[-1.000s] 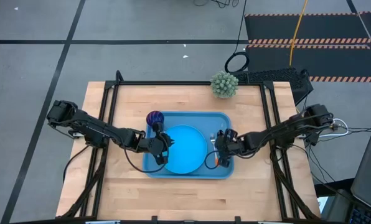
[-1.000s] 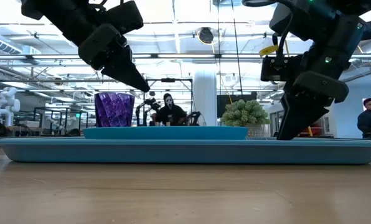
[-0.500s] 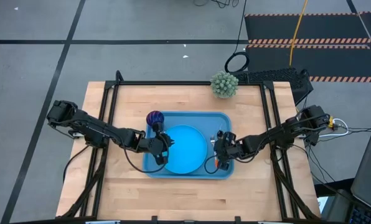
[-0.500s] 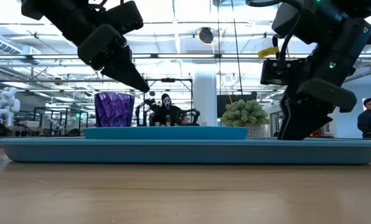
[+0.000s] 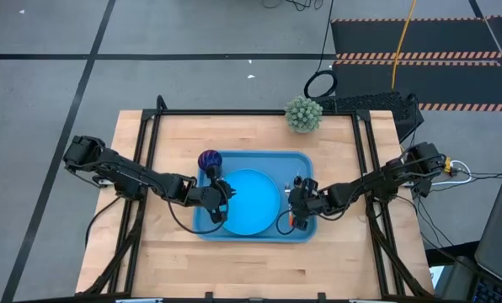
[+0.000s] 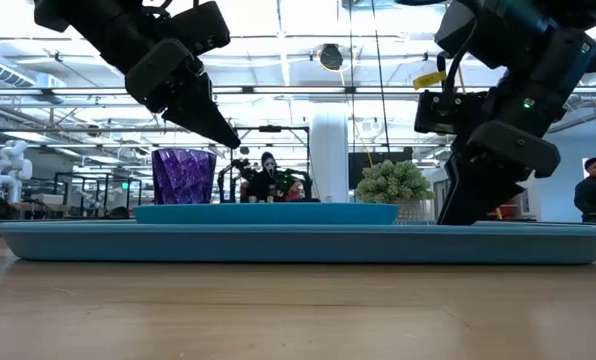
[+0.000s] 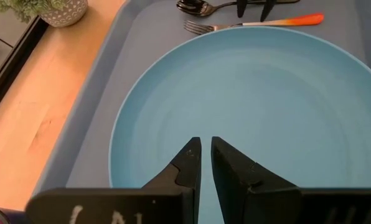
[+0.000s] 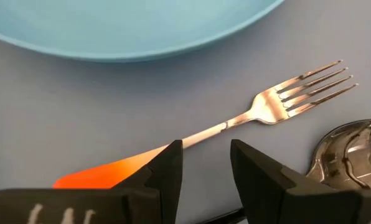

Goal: Pick and place plate/cup/fork/spoon on tray
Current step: Adjust the orange fork

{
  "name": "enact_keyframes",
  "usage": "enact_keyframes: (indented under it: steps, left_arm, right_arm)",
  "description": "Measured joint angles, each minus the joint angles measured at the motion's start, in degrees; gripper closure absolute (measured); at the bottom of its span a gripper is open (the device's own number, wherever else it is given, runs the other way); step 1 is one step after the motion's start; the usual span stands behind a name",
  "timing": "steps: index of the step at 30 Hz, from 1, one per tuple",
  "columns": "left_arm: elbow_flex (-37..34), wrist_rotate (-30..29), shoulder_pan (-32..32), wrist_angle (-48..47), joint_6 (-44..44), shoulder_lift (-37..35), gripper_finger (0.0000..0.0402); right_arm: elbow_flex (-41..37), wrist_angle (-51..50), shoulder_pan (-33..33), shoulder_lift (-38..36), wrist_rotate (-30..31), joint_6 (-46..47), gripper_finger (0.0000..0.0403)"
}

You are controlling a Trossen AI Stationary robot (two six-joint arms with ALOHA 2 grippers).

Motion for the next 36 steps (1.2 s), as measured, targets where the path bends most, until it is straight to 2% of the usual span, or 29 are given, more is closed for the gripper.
enact_keyframes:
  steps: [22, 36]
  left_arm:
    - [0.0, 0.0, 0.0, 0.0, 0.1, 0.0, 0.0360]
    - [0.0, 0.0, 0.0, -0.1, 0.4, 0.0, 0.0360]
  right_arm:
    - [0.0, 1.9, -0.8, 0.0, 3.1, -0.2, 0.0273]
    - [0.1, 6.2, -1.9, 4.6, 6.6, -1.1, 0.0273]
